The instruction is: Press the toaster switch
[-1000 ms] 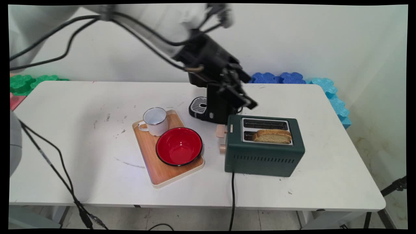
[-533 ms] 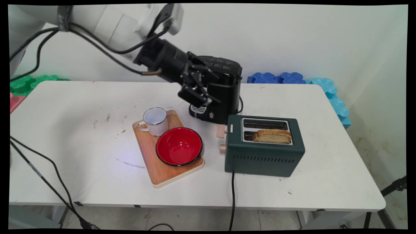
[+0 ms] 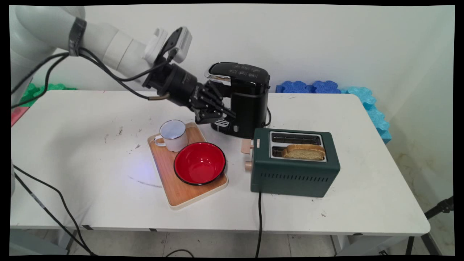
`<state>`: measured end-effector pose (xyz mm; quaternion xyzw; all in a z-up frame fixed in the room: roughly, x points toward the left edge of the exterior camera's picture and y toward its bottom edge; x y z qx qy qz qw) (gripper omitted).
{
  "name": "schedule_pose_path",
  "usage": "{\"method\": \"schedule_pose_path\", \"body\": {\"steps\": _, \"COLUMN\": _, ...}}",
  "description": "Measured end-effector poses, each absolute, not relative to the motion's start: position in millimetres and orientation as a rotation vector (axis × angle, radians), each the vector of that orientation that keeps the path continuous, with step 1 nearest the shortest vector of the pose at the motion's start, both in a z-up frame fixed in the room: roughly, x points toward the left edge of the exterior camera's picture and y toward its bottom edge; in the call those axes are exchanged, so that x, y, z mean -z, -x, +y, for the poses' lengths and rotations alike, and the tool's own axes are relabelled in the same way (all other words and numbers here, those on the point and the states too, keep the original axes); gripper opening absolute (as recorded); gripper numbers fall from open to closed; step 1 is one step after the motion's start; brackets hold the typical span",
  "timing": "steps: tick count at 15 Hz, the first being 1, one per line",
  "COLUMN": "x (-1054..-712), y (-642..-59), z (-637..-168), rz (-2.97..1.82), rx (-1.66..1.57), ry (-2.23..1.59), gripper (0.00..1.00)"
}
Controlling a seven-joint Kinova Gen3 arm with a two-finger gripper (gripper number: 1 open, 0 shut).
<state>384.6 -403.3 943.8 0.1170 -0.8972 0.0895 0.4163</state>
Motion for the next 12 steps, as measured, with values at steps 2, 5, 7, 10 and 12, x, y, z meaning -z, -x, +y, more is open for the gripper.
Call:
{"method": "schedule_pose_path", "body": {"steps": 2, "x": -931.0, "y": -389.0, "z": -406.8, "rz": -2.248, "rx": -0.203, "ry": -0.295, "gripper": 0.00}}
{"method": "schedule_pose_path", "body": {"steps": 5, "x": -918.5, "y": -391.6, "z": -411.3, "rz": -2.236, "rx": -0.184, "ry": -0.293, "gripper": 0.00}}
{"method": "schedule_pose_path", "body": {"steps": 7, "x": -909.3, "y": -392.1, "z": -414.5, "rz": -2.226, "rx": -0.170, "ry": -0.284, "gripper": 0.00}}
{"method": "schedule_pose_path", "body": {"steps": 10, "x": -899.7, "y": -391.5, "z": -416.2, "rz": -2.214, "rx": -0.160, "ry": -0.270, "gripper": 0.00}}
{"method": "schedule_pose_path", "body": {"steps": 12, "x": -892.6, "y": -390.2, "z": -417.2, "rz": -2.206, "rx": -0.154, "ry": -0.261, "gripper": 0.00}}
